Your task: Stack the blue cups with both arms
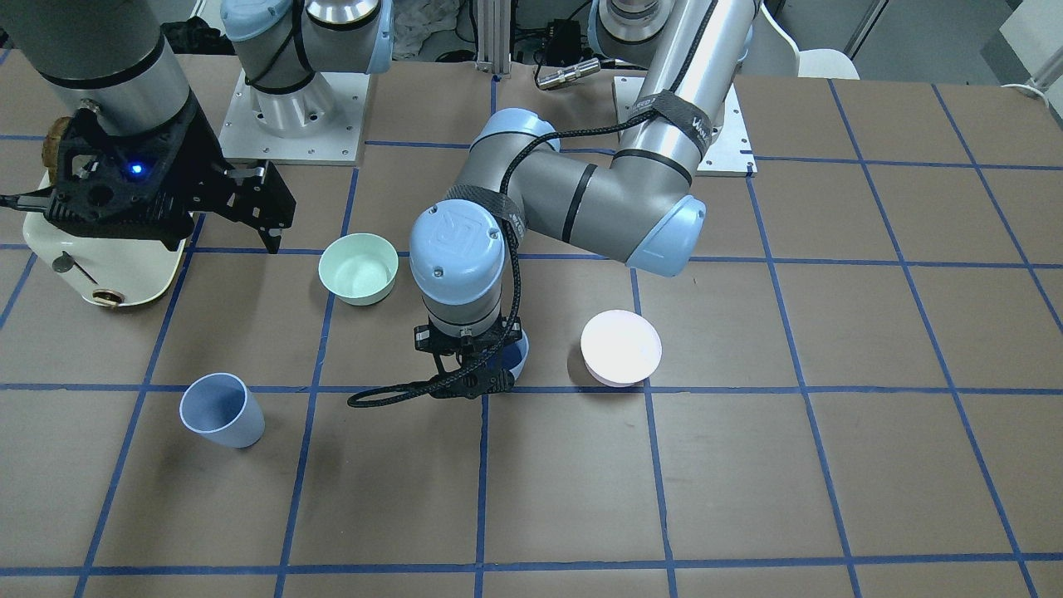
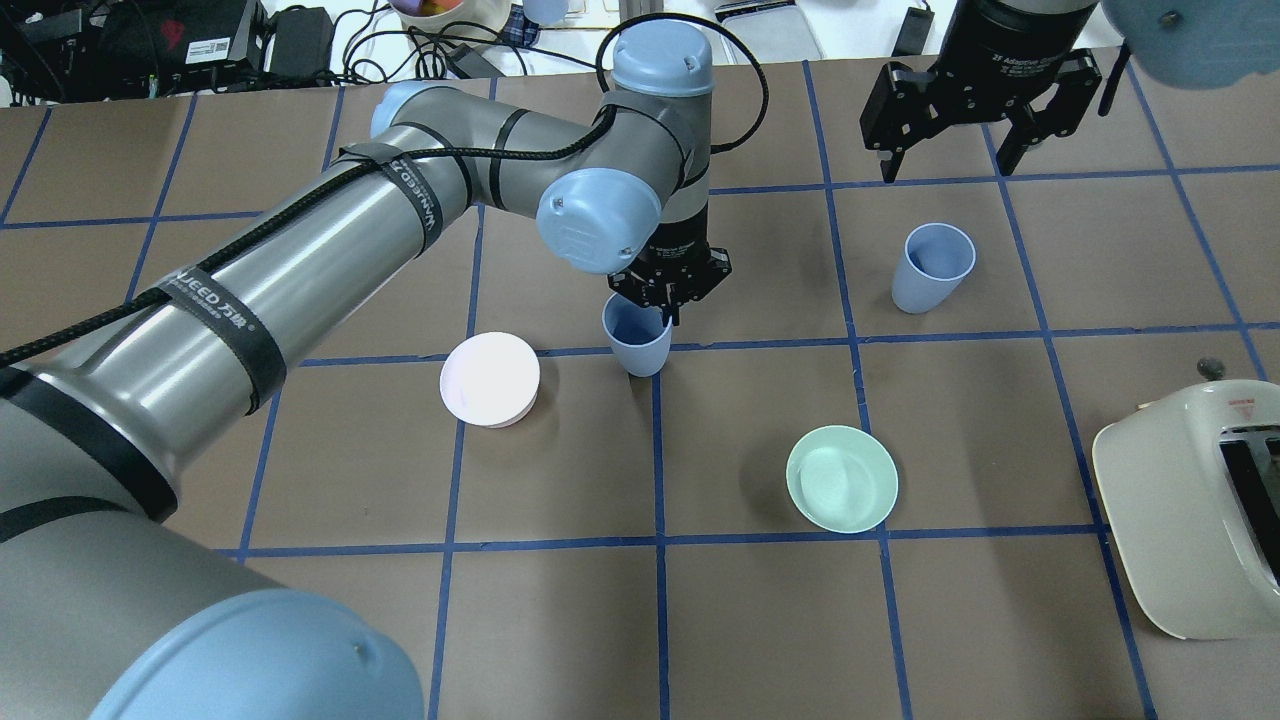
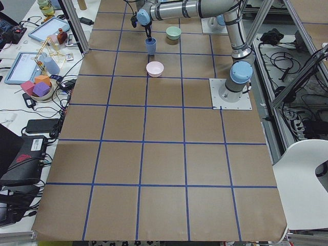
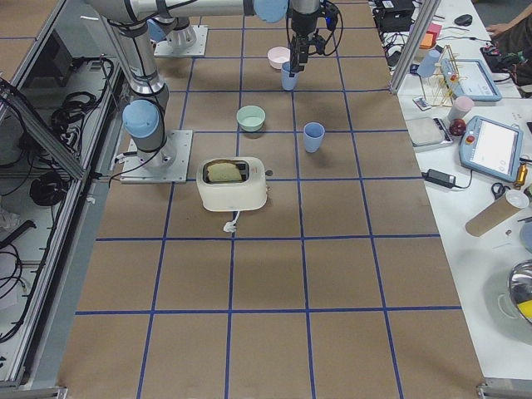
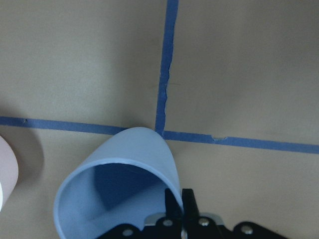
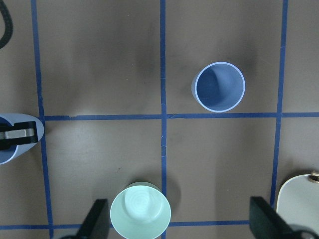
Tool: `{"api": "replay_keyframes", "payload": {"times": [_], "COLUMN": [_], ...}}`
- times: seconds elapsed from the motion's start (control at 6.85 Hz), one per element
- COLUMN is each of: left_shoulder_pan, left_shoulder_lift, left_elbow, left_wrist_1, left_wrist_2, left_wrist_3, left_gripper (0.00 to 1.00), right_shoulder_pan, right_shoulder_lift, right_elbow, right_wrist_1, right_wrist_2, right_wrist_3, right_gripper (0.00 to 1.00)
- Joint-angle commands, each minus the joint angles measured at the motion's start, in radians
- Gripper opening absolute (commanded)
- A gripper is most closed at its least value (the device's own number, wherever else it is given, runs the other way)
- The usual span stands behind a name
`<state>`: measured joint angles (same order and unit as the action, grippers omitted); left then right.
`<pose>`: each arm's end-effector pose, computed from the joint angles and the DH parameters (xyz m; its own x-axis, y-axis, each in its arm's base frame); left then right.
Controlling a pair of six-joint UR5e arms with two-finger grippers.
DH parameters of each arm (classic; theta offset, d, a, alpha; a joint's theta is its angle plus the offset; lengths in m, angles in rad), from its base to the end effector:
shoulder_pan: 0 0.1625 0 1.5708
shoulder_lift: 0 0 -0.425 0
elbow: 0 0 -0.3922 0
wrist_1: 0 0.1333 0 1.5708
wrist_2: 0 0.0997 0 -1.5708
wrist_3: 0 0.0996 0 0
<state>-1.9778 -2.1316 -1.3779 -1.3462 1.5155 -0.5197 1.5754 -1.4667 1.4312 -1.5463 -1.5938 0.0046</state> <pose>-0.3953 -0.5663 0.2687 -0.9931 -0.1146 -0.0235 -0.1168 0.9816 0.1511 0.1335 -0.5363 0.5006 -0.9997 0.0003 0.0230 0.0000 0.9999 -0.0111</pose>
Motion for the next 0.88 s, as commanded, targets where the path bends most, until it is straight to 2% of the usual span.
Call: {"api": "replay_keyframes", "payload": {"times": [0.0,0.15,0.58,0.73], "left_shoulder_pan": [-0.001,-0.001,0.034,0.086], "left_shoulder_lift": [-0.016,-0.013,0.060,0.102], "left_elbow": [-0.006,-0.013,0.023,0.040], "left_wrist_1": [0.019,0.035,0.018,-0.041], "left_wrist_2": [0.005,0.011,0.009,-0.020], "left_wrist_3": [0.000,0.010,0.017,0.029], "left_gripper": [0.16,0.99,1.00,1.00], "right_shoulder_pan": [0.000,0.000,0.002,0.002], "right_shoulder_lift": [0.000,0.000,-0.001,0.000], "right_elbow": [0.000,0.000,0.000,0.002], "right_wrist_1": [0.000,0.000,0.000,0.000], "right_wrist_2": [0.000,0.000,0.000,0.000], "right_wrist_3": [0.000,0.000,0.000,0.000], "right_gripper": [1.00,1.00,1.00,1.00]}}
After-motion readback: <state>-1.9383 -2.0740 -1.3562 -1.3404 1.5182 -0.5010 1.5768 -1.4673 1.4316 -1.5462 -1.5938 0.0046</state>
